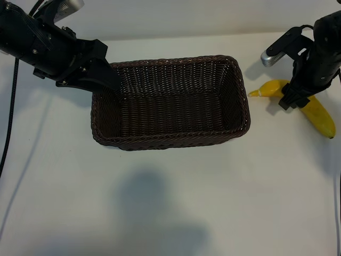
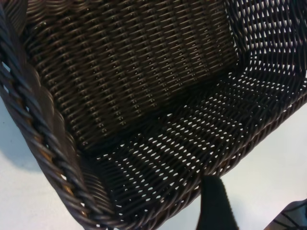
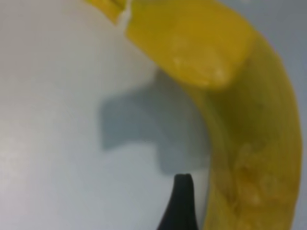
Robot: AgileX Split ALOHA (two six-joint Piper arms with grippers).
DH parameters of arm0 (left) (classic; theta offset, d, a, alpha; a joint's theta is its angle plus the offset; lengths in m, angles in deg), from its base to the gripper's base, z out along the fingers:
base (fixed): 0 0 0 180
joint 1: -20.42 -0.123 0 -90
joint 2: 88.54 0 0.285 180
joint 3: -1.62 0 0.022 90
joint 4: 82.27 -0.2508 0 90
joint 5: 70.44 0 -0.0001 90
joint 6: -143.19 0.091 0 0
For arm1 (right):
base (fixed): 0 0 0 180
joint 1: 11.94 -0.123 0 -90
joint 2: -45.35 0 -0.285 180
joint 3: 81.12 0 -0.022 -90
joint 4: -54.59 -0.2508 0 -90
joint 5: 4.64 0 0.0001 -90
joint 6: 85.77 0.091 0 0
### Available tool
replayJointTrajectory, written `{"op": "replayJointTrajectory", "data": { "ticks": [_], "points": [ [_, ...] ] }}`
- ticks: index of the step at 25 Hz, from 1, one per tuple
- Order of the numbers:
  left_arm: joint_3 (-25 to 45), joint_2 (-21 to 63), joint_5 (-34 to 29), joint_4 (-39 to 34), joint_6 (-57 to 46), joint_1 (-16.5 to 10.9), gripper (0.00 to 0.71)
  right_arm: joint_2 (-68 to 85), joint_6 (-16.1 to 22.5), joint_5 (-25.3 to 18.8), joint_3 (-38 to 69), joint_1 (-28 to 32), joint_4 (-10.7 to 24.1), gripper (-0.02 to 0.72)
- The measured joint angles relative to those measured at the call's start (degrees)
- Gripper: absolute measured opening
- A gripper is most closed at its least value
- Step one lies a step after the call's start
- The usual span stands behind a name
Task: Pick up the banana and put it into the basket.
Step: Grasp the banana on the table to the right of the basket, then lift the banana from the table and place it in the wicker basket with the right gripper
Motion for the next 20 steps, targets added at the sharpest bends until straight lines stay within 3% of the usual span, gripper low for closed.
{"op": "replayJointTrajectory", "data": {
  "ticks": [6, 10, 12, 13, 20],
  "points": [
    [0.00, 0.00, 0.05, 0.00, 0.10, 0.00, 0.479, -0.71, 0.37, 1.75, 0.05, 0.00, 0.54, 0.556],
    [0.00, 0.00, 0.05, 0.05, 0.10, 0.00, 0.479, -2.90, 0.37, 1.88, 0.05, 0.00, 0.54, 0.535],
    [0.00, 0.00, 0.05, 0.05, 0.10, 0.00, 0.479, -3.38, 0.42, 1.81, 0.05, 0.00, 0.65, 0.482],
    [0.00, 0.00, 0.05, 0.05, 0.10, 0.00, 0.479, -3.38, 0.71, 1.38, -0.02, 0.00, 0.84, 0.431],
    [0.00, 0.00, 0.20, 0.05, 0.10, 0.00, 0.479, 3.19, 1.52, -7.68, -5.04, 0.00, 1.24, 0.425]
  ]
}}
